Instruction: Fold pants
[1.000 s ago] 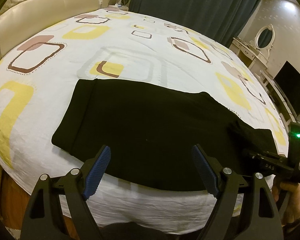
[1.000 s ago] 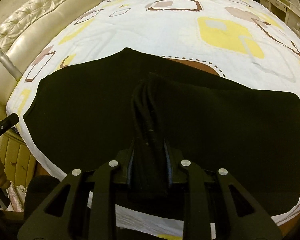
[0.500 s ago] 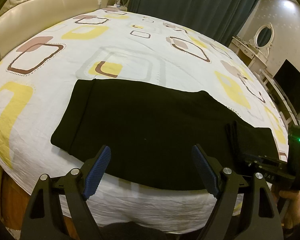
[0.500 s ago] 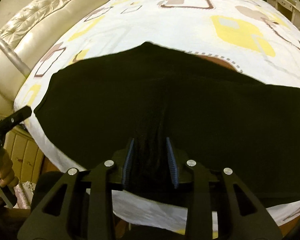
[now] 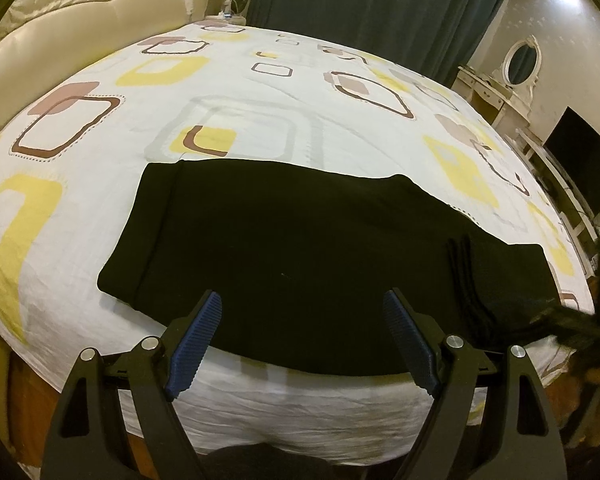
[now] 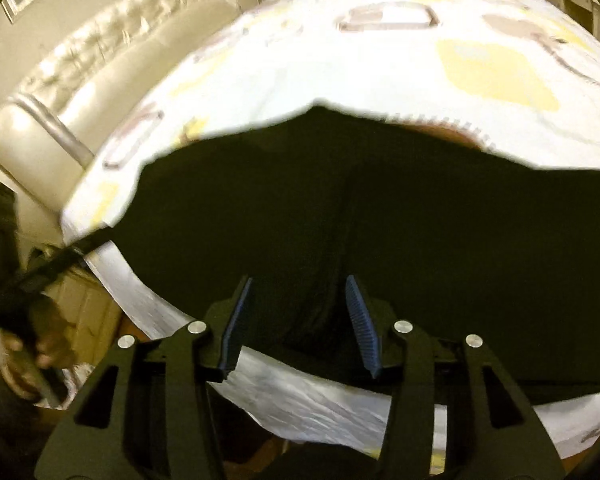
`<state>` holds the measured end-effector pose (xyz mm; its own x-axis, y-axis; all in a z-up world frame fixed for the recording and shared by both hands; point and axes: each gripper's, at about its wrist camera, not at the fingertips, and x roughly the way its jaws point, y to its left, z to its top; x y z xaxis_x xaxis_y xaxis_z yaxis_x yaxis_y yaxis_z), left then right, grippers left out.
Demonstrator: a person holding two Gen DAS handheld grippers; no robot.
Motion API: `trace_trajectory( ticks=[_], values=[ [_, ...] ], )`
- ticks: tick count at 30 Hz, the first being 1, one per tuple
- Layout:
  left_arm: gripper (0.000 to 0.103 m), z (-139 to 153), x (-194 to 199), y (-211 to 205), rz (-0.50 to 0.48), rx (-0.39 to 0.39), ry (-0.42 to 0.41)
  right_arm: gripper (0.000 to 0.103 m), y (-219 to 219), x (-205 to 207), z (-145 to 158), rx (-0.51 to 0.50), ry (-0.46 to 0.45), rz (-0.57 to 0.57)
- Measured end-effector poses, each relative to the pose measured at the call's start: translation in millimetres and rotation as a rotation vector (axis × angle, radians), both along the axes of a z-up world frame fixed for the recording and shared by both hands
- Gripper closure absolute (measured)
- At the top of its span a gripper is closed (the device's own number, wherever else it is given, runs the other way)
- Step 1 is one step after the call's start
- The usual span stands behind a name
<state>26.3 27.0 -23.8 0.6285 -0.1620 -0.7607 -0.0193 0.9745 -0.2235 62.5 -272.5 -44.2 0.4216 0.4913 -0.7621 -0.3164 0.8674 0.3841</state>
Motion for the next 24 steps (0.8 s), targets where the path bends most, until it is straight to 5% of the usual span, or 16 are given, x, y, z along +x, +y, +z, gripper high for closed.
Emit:
trace_trajectory(
  ticks=[3, 5, 8, 13, 18, 20, 24],
  values=[
    [0.021, 0, -1, -2, -0.01, 0.006, -0.006, 0.052, -37, -8, 30, 0.047, -0.058, -0.039],
    [0.021, 1, -1, -5, -0.015, 0.013, -0.01, 0.042, -75, -14, 46, 0.078, -0.094, -0.115],
    [0.021, -1, -1, -6, -0.018, 0.012, -0.006, 0.04, -149, -22, 51, 0.128, -0.114, -0.292],
    [0.021, -3, -1, -8, -0.022, 0.013, 0.0, 0.04, -248, -38, -13, 0.283, 0.053, -0.582],
    [0.021, -5, -1, -11, -0.033, 0.024, 0.007, 0.04, -259, -43, -69, 0.459, 0.181, -0.57],
    [0.021, -6, -1, -12, -0.036, 0.025, 0.01, 0.061, -254, -40, -78, 0.468, 0.194, -0.545],
    [0.021, -8, -1, -15, -0.049, 0.03, 0.015, 0.079, -246, -39, -86, 0.383, 0.198, -0.52]
  ],
)
